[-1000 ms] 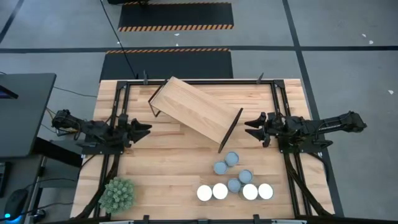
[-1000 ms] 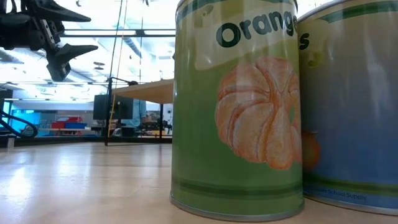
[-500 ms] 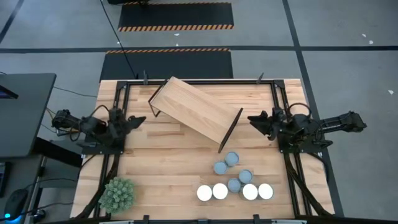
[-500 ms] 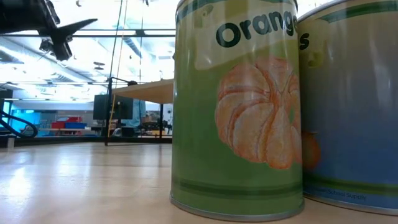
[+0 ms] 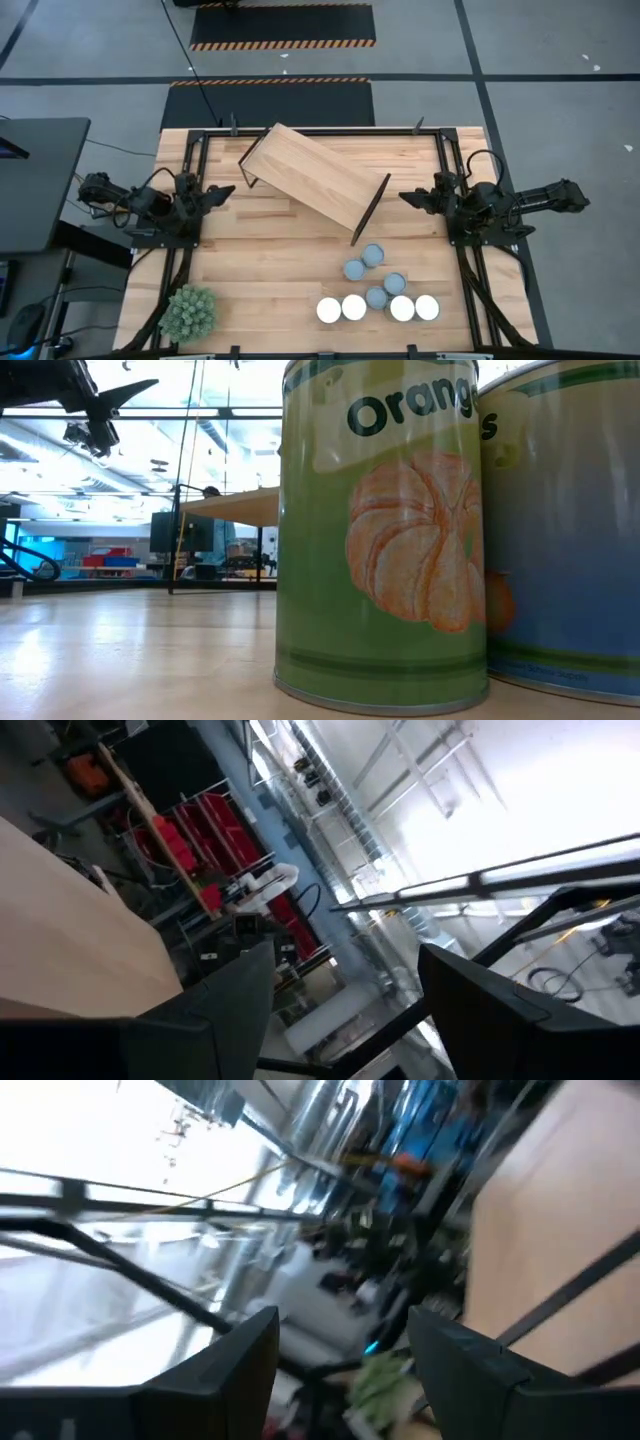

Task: Pick and place cans onto a shelf
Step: Put the canned orange on the shelf

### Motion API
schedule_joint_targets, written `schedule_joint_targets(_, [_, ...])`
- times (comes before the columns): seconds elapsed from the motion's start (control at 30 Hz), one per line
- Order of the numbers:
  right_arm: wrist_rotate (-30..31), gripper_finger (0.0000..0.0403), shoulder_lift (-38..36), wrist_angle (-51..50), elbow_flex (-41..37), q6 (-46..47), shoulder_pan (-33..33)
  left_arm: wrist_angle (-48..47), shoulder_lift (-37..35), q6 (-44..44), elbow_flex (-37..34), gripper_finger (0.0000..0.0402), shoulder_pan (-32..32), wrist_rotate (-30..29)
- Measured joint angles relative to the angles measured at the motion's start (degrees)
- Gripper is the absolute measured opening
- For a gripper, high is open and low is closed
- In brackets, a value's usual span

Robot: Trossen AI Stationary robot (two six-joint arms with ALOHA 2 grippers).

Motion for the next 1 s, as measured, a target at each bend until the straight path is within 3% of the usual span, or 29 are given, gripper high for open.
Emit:
schedule_joint_targets(0.17, [-8.2, 0.0229, 0.0, 0.1, 0.0, 2.6, 0.0, -0.1, 9.8, 0.0, 4.8, 0.0254, 0.0, 3.0])
schedule_joint_targets(0.47, [-8.8, 0.0229, 0.5, -2.1, 3.4, -1.3, 0.0, -0.6, 26.6, 0.0, 13.7, 0.0254, 0.0, 10.1])
schedule_joint_targets(0.8, [-8.8, 0.0229, 6.0, -25.2, 16.5, -9.0, 3.2, -0.9, 41.3, 0.0, 23.5, 0.0254, -3.7, 11.7])
schedule_joint_targets(1.0, [-8.6, 0.0229, 10.6, -32.8, 20.2, -10.2, 5.3, -9.3, 48.3, -0.4, 31.0, 0.0254, -6.2, 11.7])
